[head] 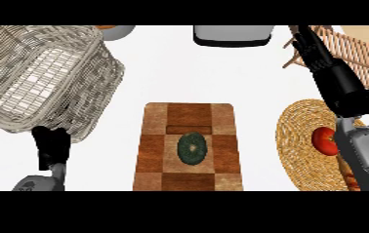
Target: Pick the tomato from the placemat and place it in the tiered shelf
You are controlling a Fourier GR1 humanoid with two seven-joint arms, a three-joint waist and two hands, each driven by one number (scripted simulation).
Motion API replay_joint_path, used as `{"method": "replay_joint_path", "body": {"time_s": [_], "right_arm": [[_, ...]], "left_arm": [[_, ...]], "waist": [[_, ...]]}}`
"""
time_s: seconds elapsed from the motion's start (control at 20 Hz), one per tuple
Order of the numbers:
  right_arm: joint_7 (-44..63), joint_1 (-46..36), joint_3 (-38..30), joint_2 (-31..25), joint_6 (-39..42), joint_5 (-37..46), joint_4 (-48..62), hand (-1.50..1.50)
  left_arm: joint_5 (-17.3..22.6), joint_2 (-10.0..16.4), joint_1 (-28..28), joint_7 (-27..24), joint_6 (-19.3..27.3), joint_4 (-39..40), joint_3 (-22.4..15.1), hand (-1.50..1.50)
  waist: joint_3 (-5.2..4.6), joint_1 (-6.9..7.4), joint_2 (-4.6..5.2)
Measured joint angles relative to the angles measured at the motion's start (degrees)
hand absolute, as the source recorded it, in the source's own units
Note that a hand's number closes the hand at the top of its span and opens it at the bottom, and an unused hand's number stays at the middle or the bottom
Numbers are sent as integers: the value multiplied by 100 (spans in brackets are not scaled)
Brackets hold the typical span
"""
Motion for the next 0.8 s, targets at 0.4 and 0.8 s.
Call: {"method": "replay_joint_path", "body": {"time_s": [0.4,0.8], "right_arm": [[-545,717,-35,-426,419,425,-230,150],[-1578,2265,104,-155,-556,1417,-555,-150]], "left_arm": [[585,327,521,65,-499,-555,386,0],[1017,689,698,158,-1026,-435,707,0]], "waist": [[29,-93,-98],[56,-115,-113]]}}
